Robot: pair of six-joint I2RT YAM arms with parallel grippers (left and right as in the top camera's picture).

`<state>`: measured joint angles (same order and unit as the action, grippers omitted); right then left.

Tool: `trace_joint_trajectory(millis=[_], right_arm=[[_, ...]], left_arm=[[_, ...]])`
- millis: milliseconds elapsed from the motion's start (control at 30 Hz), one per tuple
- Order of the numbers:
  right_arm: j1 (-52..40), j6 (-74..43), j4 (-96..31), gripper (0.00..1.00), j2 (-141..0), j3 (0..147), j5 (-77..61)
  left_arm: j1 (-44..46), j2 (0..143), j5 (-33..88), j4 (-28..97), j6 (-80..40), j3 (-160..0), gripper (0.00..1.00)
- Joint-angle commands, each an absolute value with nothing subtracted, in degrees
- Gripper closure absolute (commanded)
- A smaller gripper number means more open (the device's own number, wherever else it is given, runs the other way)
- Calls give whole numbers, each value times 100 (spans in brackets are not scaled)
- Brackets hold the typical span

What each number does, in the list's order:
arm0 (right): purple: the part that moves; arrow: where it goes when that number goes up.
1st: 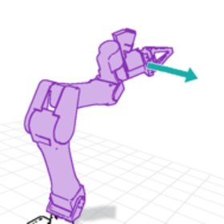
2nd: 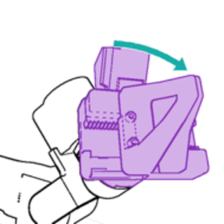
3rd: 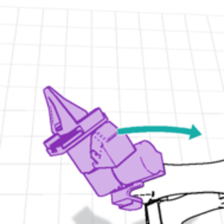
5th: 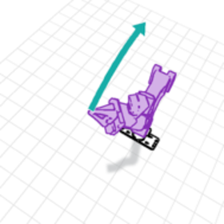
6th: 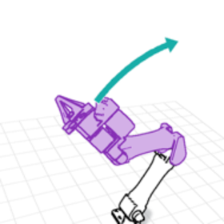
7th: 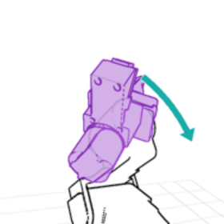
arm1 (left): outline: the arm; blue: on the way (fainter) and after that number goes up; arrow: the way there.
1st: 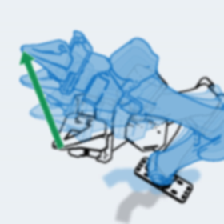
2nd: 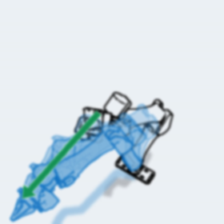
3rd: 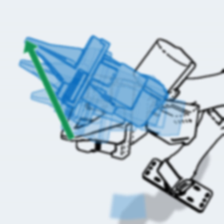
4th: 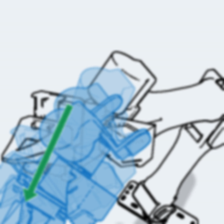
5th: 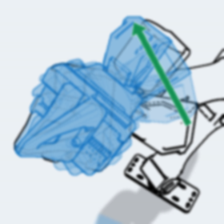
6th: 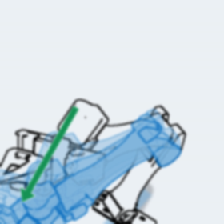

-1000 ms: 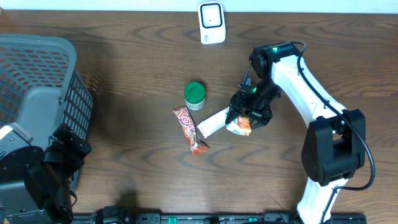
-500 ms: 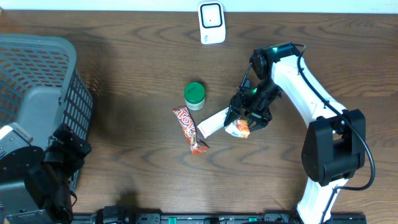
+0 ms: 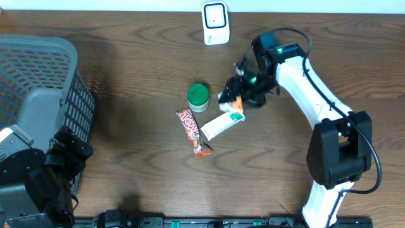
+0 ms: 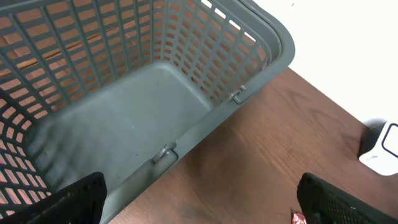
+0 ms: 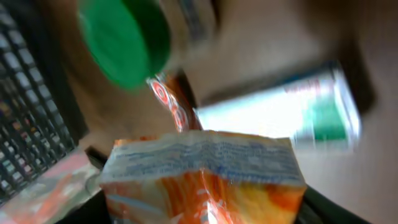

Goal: Scan the item barcode
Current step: 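Carry the orange box up to the white scanner with the right gripper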

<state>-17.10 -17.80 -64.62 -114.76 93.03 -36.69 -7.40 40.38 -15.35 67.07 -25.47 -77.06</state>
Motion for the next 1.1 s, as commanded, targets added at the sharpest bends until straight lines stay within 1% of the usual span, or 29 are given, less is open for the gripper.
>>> trace_joint_trajectory(millis=[0, 33, 167, 267, 467, 767, 900, 967, 1000, 1033, 1067], right_arm=[[-1750, -1885, -5645, 38, -11513, 9413, -3782], [-1750, -1890, -5389, 38, -11513, 9413, -3782], [-1752, -2093, -4442, 33, -11513, 9413, -3638], [-1752, -2198, -3887, 33, -11513, 9413, -3378], [-1789, -2226, -2851, 33, -11515, 9413, -2576], [-1929, -2224, -1269, 28, -11642, 9415, -1111], [-1935, -2224, -582, 28, -11935, 9461, -1076], [-1933, -2228, -589, 34, -12162, 9618, -1083], [-1935, -2226, -709, 33, -12219, 9675, -1083], [-1953, -2217, -784, 27, -12261, 9684, -1066], [-1968, -2198, -919, 19, -12265, 9684, -976]], left_arm=[[-770, 4034, -1616, 6711, -2519, -7708, 2], [-770, 4034, -1614, 6711, -2519, -7708, 2], [-770, 4034, -1616, 6711, -2519, -7708, 2], [-770, 4034, -1616, 6711, -2519, -7708, 2], [-770, 4034, -1616, 6711, -2519, -7708, 2], [-770, 4034, -1616, 6711, -2519, -7708, 2], [-770, 4034, -1614, 6711, -2519, -7708, 2], [-770, 4034, -1616, 6711, -2519, -7708, 2], [-770, 4034, -1616, 6711, -2519, -7708, 2], [-770, 4034, -1616, 6711, -2519, -7708, 2], [-770, 4034, -1616, 6711, -2519, -7708, 2]])
